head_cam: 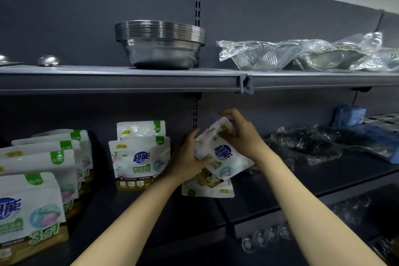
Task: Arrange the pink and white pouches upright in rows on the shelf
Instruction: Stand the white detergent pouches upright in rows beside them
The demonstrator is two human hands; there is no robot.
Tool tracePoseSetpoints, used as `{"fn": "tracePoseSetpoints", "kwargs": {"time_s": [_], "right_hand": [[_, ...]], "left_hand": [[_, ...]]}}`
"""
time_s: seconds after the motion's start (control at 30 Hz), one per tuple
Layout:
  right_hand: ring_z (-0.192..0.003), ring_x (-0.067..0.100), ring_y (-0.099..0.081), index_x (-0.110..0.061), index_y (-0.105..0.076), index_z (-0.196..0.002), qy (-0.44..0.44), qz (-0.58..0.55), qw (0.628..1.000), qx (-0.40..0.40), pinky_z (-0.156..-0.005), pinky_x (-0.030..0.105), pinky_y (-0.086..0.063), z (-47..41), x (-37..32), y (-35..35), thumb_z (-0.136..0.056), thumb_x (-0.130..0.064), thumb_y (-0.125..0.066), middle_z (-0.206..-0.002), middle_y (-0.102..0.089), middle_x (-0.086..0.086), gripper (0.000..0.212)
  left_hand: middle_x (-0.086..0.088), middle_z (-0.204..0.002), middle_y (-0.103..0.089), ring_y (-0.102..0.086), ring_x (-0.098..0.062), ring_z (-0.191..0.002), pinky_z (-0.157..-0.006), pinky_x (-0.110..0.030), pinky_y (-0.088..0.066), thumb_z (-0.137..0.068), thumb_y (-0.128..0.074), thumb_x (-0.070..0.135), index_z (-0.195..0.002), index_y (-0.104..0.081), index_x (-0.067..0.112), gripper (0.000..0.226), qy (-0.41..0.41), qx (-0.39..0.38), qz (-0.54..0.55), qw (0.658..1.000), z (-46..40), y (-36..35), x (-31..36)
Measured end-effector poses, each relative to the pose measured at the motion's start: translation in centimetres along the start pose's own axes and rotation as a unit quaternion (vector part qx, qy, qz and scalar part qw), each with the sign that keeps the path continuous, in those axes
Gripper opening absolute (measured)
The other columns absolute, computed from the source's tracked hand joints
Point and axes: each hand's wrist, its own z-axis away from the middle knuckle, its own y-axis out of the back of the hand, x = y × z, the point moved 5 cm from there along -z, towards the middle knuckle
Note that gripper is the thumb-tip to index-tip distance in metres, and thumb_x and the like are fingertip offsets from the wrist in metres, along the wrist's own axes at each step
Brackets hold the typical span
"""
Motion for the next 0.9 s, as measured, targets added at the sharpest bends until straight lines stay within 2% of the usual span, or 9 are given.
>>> {"fn": "tracePoseSetpoints", "kwargs": {"time_s": [0.07,0.13,0.23,0.37,0.53,0.67,0.73,0.8,0.9], "right_hand": [[-0.099,0.021,-0.055,-0.022,-0.044,-0.128,0.021,-0.011,0.999,-0.026,-0.079,0.028,-0.04,0.3,-0.6,0.3,-0.088,-0.015,-0.063,-0.117,-0.052,-0.01,0.044],[-0.107,0.023,-0.054,-0.026,-0.043,-0.127,0.038,0.003,0.998,-0.042,-0.085,0.034,-0.044,0.7,-1.1,0.4,-0.089,-0.017,-0.062,-0.119,-0.054,-0.011,0.044],[-0.096,0.019,-0.056,-0.025,-0.042,-0.129,0.044,0.032,0.998,-0.033,-0.077,0.027,-0.04,1.0,-1.0,0.0,-0.09,-0.015,-0.059,-0.126,-0.057,-0.003,0.044],[-0.112,0.029,-0.057,-0.015,-0.045,-0.129,0.046,0.026,0.997,0.059,-0.086,0.031,-0.043,1.5,-0.3,-0.4,-0.085,-0.016,-0.065,-0.127,-0.059,0.004,0.048],[-0.134,0.031,-0.038,-0.006,-0.037,-0.139,-0.006,0.046,0.987,0.152,-0.108,0.043,-0.032,3.1,1.5,-2.4,-0.071,-0.054,-0.064,-0.143,-0.042,0.012,0.087],[-0.147,0.023,-0.007,-0.018,-0.017,-0.148,-0.136,0.022,0.977,0.161,-0.119,0.046,-0.007,4.7,2.4,-5.3,-0.068,-0.053,-0.075,-0.157,-0.011,0.005,0.105],[-0.145,0.023,-0.013,-0.019,-0.014,-0.147,-0.184,-0.041,0.971,0.145,-0.118,0.047,-0.014,5.1,2.9,-7.1,-0.062,-0.055,-0.078,-0.155,-0.015,0.003,0.113],[-0.134,0.023,-0.038,-0.02,-0.016,-0.144,-0.21,-0.195,0.954,0.086,-0.109,0.05,-0.035,5.2,2.9,-9.2,-0.057,-0.051,-0.082,-0.147,-0.034,0.003,0.114],[-0.097,0.012,-0.059,-0.013,-0.037,-0.126,-0.231,-0.268,0.934,-0.052,-0.083,0.03,-0.055,5.5,1.9,-12.6,-0.074,-0.029,-0.078,-0.118,-0.058,-0.002,0.068]], "left_hand": [[0.003,-0.136,-0.049,-0.049,-0.016,-0.124,-0.1,-0.04,-0.045,-0.069,-0.076,0.037,-0.137,-0.035,0.024,0.08,0.016,-0.012,-0.009,1.0,-0.2,-0.5,0.1],[0.004,-0.116,-0.06,-0.058,-0.014,-0.11,-0.089,-0.031,-0.051,-0.07,-0.077,0.033,-0.118,-0.05,0.022,0.055,0.035,-0.007,0.015,0.999,-0.2,-0.8,0.1],[0.005,-0.102,-0.064,-0.061,-0.011,-0.097,-0.072,-0.016,-0.047,-0.076,-0.075,0.02,-0.107,-0.055,0.025,0.037,0.06,-0.002,0.075,0.995,0.1,-1.3,0.1],[0.0,-0.102,-0.068,-0.064,-0.017,-0.098,-0.079,-0.026,-0.049,-0.076,-0.073,0.022,-0.111,-0.06,0.017,0.037,0.07,0.04,0.078,0.994,0.6,-1.4,-0.2],[0.001,-0.102,-0.064,-0.062,-0.017,-0.098,-0.082,-0.029,-0.05,-0.078,-0.072,0.024,-0.119,-0.055,0.021,0.044,0.098,0.096,0.11,0.984,1.5,-0.4,-0.8],[0.001,-0.102,-0.065,-0.061,-0.017,-0.092,-0.068,-0.024,-0.047,-0.08,-0.069,0.027,-0.113,-0.058,0.018,0.037,0.111,0.144,0.127,0.975,2.9,1.3,-1.9],[0.001,-0.101,-0.065,-0.061,-0.017,-0.092,-0.065,-0.021,-0.044,-0.081,-0.068,0.03,-0.118,-0.056,0.017,0.04,0.115,0.171,0.156,0.966,3.6,2.4,-2.6],[0.002,-0.102,-0.064,-0.06,-0.017,-0.095,-0.072,-0.025,-0.046,-0.081,-0.069,0.031,-0.121,-0.053,0.021,0.044,0.115,0.195,0.17,0.959,4.1,3.6,-3.2],[0.002,-0.102,-0.067,-0.062,-0.017,-0.097,-0.082,-0.029,-0.046,-0.079,-0.071,0.03,-0.102,-0.056,0.027,0.027,0.125,0.238,0.164,0.949,5.0,5.6,-4.6]]}}
